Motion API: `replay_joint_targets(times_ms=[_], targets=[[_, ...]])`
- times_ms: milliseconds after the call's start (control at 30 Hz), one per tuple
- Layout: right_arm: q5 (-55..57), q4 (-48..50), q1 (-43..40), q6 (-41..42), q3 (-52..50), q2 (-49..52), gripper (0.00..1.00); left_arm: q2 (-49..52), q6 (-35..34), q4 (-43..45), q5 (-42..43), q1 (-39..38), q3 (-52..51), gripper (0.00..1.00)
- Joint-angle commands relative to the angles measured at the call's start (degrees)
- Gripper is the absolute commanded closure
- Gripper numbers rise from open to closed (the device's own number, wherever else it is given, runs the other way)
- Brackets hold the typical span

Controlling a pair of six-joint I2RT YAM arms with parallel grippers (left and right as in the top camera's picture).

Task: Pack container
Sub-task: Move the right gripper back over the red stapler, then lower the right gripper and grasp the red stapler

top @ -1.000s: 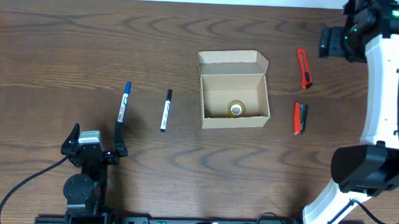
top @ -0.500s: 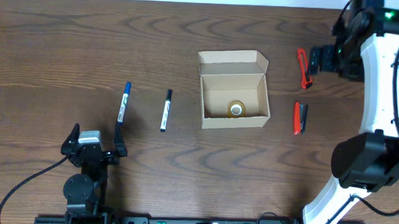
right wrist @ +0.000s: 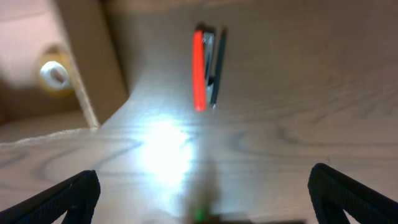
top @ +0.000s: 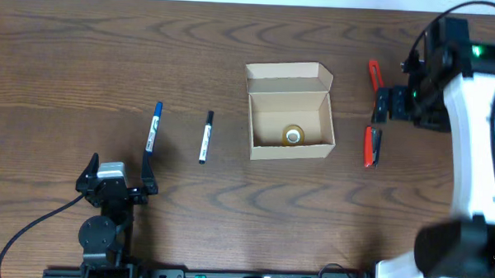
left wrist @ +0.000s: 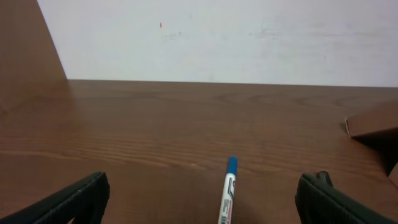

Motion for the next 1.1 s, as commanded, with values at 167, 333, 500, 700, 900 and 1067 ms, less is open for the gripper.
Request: replay_joint_targets(times_ms=[167,333,500,700,900,1067], targets=[[-1.4,17.1,-0.1,1.0,-23.7,-15.2,0.01,-0.4,0.8,-3.0,1.0,0.2,-0.7,0.05],[-2.7,24.7,-1.0,0.4,-29.0,-12.3,0.01,-0.4,0.8,-3.0,1.0,0.2,-0.7,0.05],[-1.9,28.7,-1.1,-1.2,-29.0,-6.6,0.01,-0.4,0.8,-3.0,1.0,0.2,-0.7,0.05],[-1.9,33.2,-1.1,-2.6,-29.0,-1.0,0.01,-0.4,0.8,-3.0,1.0,0.2,-0.7,0.05],[-1.9,36.7,-1.4,-6.5,-29.0,0.7,0.01,-0.4,0.8,-3.0,1.0,0.2,-0.7,0.05],[-1.9,37.4,-2.2,-7.6,-29.0,3.0,0.01,-0.4,0.8,-3.0,1.0,0.2,-0.7,0.05]])
